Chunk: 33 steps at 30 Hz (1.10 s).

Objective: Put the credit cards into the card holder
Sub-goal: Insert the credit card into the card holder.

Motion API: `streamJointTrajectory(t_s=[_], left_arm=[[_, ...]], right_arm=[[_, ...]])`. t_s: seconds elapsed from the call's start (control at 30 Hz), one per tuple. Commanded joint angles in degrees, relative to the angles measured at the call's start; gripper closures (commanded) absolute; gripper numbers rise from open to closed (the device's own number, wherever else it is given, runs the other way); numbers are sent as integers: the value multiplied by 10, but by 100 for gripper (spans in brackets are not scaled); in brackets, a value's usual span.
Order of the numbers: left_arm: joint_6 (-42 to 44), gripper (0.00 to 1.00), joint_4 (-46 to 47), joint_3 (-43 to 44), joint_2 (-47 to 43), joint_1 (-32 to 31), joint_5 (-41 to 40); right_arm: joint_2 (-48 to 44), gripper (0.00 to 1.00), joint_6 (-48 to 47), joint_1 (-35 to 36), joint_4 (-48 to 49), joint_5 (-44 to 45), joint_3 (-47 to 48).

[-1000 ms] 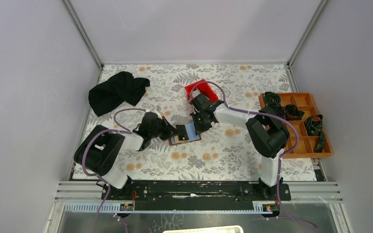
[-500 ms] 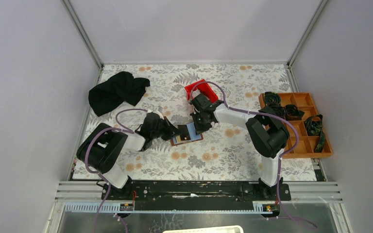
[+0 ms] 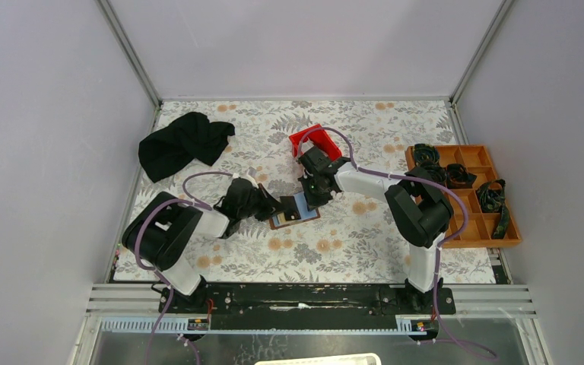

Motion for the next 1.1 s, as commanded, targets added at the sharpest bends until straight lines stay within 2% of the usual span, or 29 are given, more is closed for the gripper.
streamJointTrajectory(t_s=[0.0, 0.2, 0.53, 0.83, 1.07], left_arm=[[6, 100, -24, -17, 22, -14, -18], [7, 100, -28, -17, 22, -14, -20], [11, 100, -37, -14, 23, -14, -24], [-6, 100, -16, -13, 38, -14, -20], [-43, 100, 28, -17, 60, -19, -15]], right_arm=[[0, 100, -17, 4, -30, 80, 11], [-2, 100, -27, 3, -42, 138, 12], [8, 100, -44, 4, -54, 179, 22], [24, 100, -48, 4, -52, 123, 15], [24, 100, -47, 5, -54, 112, 7]])
